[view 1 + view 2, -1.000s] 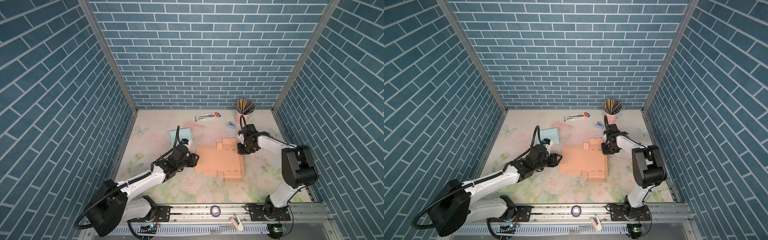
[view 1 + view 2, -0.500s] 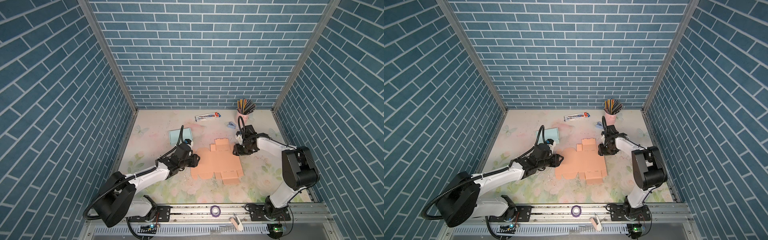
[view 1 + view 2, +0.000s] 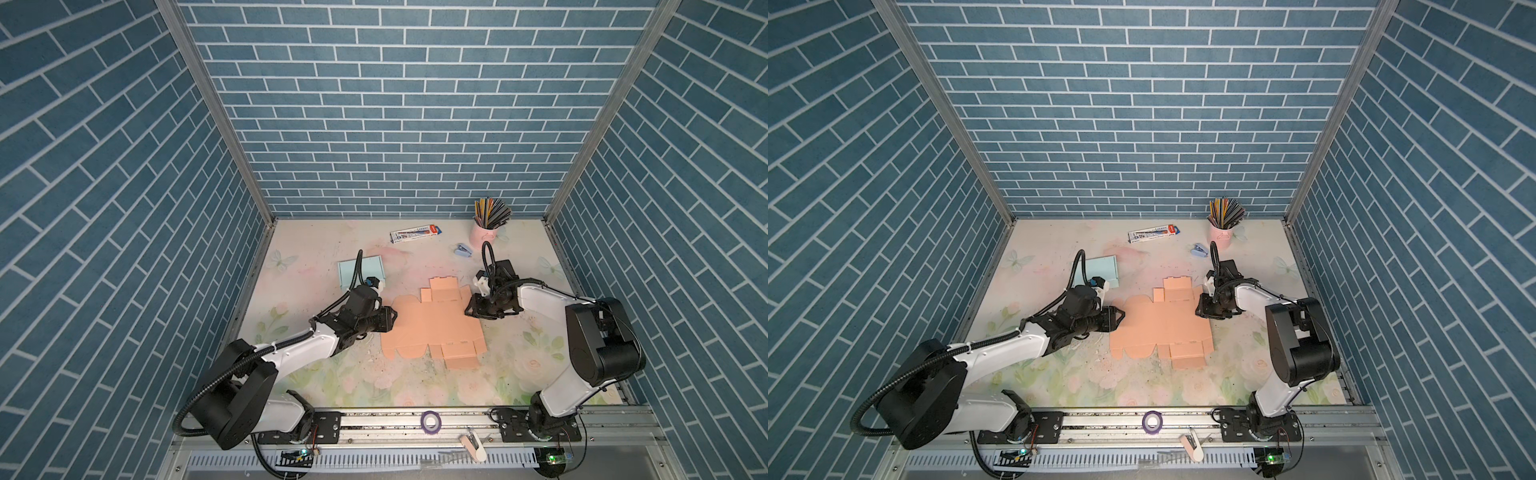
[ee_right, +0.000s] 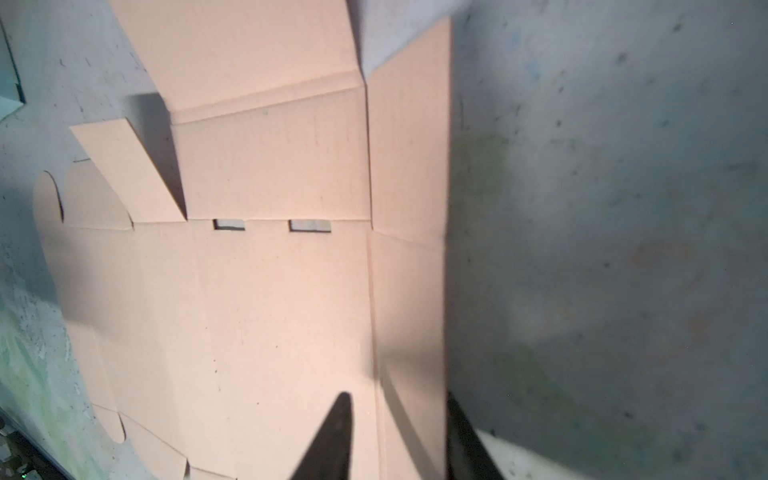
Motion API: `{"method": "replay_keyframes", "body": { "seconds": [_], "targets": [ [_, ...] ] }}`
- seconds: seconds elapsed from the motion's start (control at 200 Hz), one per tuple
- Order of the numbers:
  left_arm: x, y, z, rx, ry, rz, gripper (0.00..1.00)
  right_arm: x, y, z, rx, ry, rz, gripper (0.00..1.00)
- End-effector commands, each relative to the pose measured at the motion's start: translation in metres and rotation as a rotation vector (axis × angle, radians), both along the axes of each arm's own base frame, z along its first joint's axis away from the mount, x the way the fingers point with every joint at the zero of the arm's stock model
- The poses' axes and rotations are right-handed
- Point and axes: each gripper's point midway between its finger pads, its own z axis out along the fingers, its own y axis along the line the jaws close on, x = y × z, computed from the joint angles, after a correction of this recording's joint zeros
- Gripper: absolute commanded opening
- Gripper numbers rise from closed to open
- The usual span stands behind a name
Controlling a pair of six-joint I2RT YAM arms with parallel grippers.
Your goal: Fold the paper box
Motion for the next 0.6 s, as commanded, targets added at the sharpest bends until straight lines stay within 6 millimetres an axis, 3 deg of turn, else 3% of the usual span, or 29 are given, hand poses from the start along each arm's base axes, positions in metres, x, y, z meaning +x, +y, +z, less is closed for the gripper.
{"method": "replay_keyframes", "body": {
  "seconds": [0.0, 0.28, 0.595],
  "targets": [
    [-0.001, 0.003, -0.007, 0.01, 0.006, -0.005, 0.49, -0.004, 0.001, 0.0, 0.011, 0.014, 0.008, 0.22],
    [-0.003, 0.003, -0.013, 0.002, 0.031, -0.002, 0.49, 0.001, -0.007, 0.03, -0.144, -0.107, 0.11, 0.07],
    [-0.006, 0.004, -0.011, -0.016, 0.038, 0.007, 0.49, 0.004, 0.0, 0.083, -0.333, -0.3, 0.282, 0.02]
  ]
}}
